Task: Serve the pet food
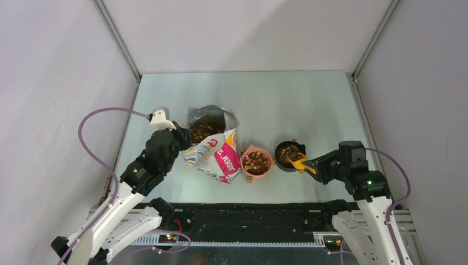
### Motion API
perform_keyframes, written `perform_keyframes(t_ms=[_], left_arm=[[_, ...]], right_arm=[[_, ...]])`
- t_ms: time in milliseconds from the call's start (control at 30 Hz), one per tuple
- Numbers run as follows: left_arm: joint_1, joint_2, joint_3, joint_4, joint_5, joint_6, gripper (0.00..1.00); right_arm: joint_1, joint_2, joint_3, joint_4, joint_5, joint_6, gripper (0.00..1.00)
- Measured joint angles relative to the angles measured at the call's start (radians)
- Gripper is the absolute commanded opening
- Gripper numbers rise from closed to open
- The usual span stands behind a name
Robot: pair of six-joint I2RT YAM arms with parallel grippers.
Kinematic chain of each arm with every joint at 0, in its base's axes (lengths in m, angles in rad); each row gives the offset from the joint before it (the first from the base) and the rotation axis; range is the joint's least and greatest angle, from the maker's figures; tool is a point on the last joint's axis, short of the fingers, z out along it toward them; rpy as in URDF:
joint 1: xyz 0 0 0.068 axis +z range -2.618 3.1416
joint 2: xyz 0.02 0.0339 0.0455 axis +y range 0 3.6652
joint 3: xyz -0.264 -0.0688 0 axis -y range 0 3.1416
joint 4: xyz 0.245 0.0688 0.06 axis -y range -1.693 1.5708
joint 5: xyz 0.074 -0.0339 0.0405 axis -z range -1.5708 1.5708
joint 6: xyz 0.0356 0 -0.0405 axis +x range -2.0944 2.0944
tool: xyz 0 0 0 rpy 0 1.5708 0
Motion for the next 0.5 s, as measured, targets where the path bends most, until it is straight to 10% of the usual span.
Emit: perform_keyframes(t_ms=[500], left_arm=[[0.0, 0.0, 0.0, 0.0, 0.002, 0.0, 0.0]], right_arm=[[-0.083, 0.069, 0.001, 0.034, -0.093, -0.128, 0.0]])
